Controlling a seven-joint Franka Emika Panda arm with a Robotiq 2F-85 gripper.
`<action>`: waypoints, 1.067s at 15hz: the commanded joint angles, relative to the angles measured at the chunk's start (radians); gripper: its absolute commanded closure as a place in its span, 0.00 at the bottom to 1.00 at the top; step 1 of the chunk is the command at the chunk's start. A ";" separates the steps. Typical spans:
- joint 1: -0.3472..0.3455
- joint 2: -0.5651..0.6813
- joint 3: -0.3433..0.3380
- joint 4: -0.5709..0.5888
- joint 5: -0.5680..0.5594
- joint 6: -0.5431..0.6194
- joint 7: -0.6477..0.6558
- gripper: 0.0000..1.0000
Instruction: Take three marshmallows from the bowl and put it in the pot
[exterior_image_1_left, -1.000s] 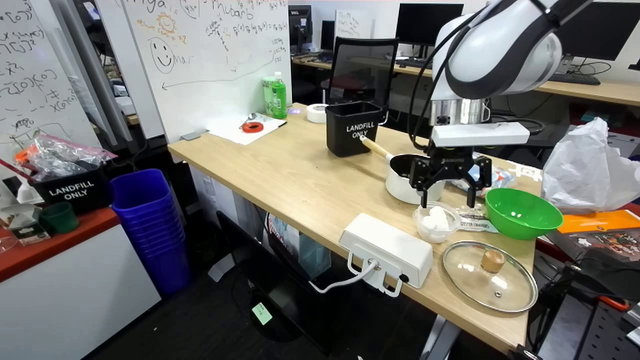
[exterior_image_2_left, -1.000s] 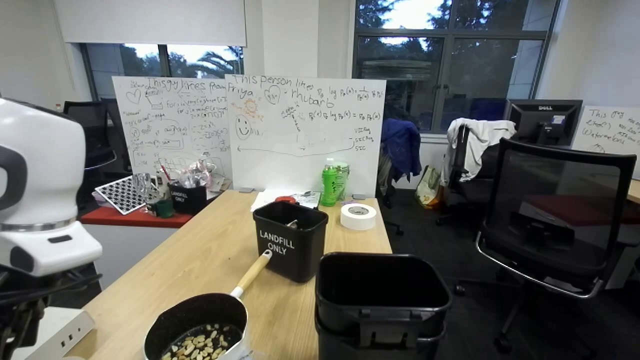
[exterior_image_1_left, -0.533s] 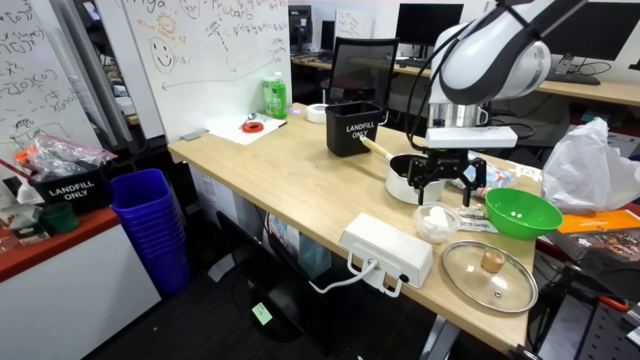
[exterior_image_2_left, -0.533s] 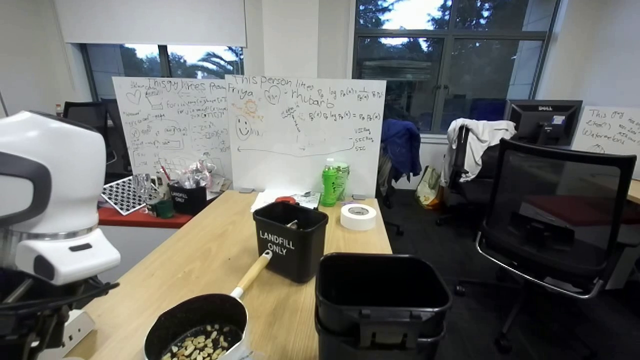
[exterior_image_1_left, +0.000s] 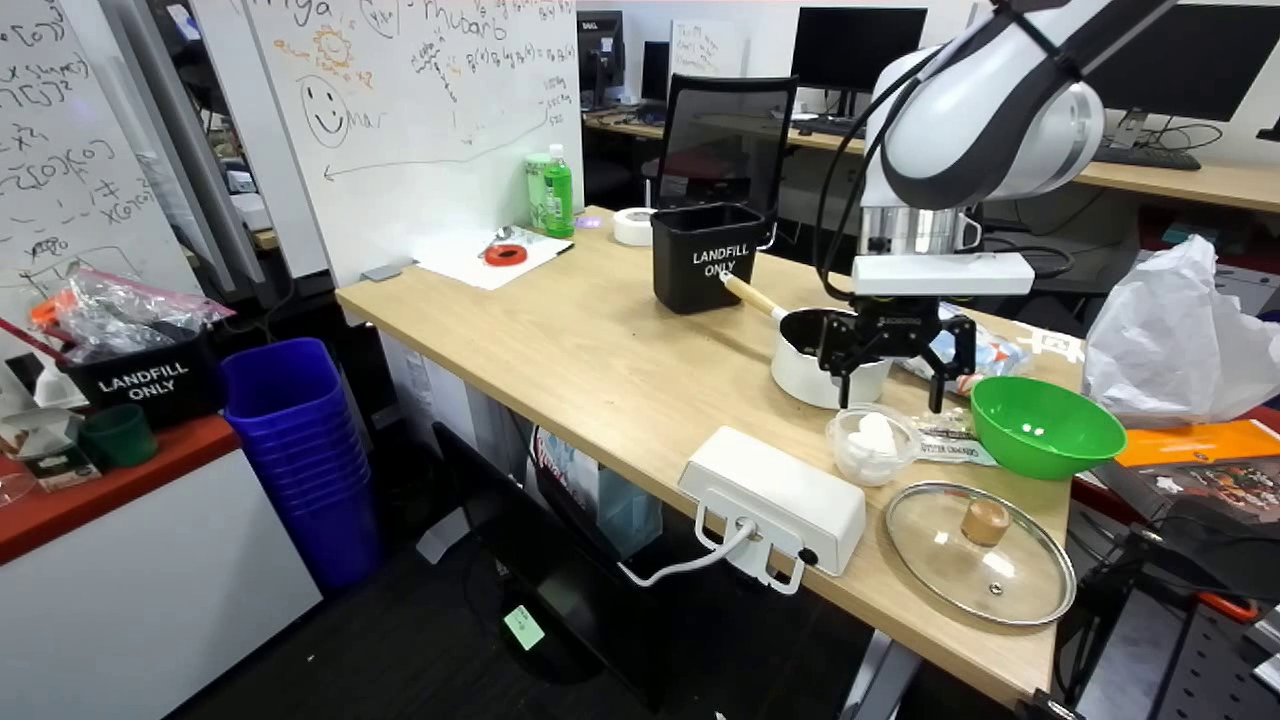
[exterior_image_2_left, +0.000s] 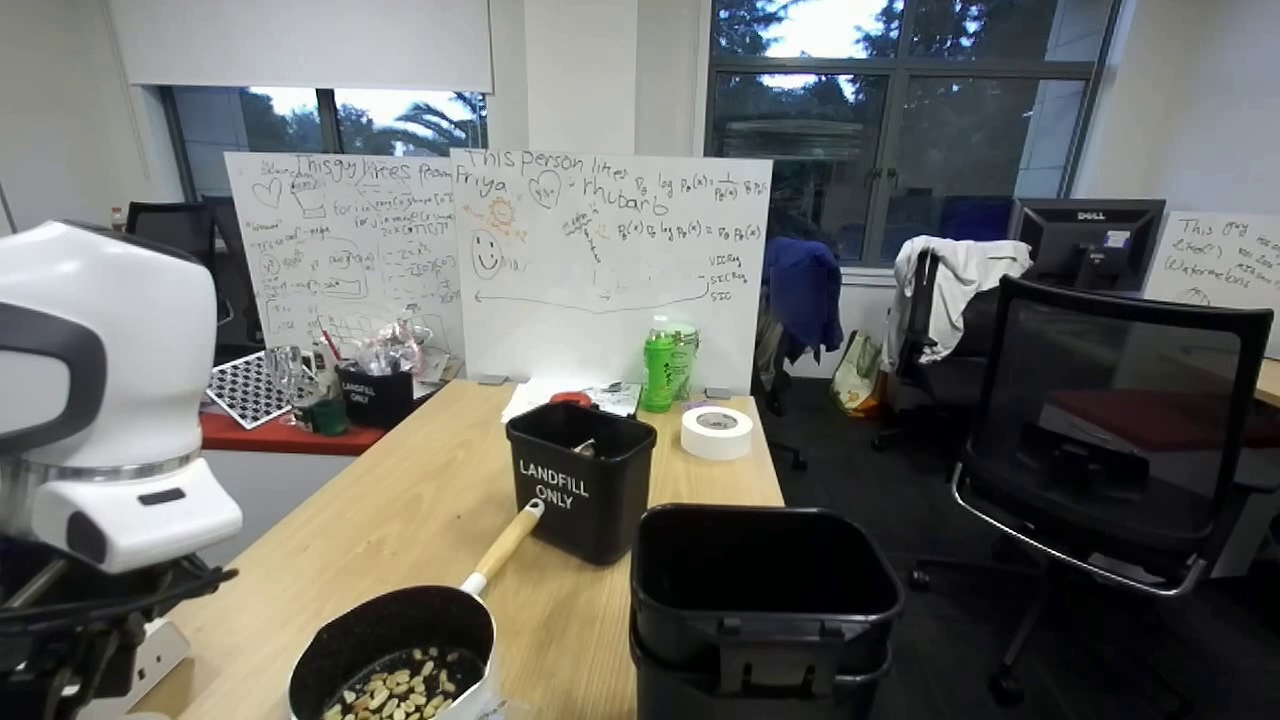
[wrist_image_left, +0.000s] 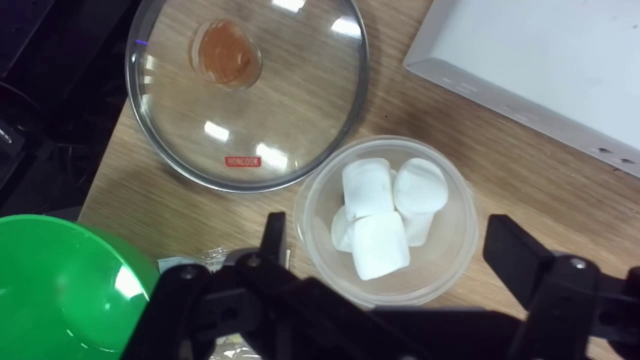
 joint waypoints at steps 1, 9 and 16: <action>0.011 0.006 -0.013 -0.008 0.005 0.020 0.015 0.01; 0.010 0.009 -0.012 -0.020 0.007 0.012 0.013 0.26; 0.011 0.017 -0.014 -0.016 0.003 0.015 0.019 0.59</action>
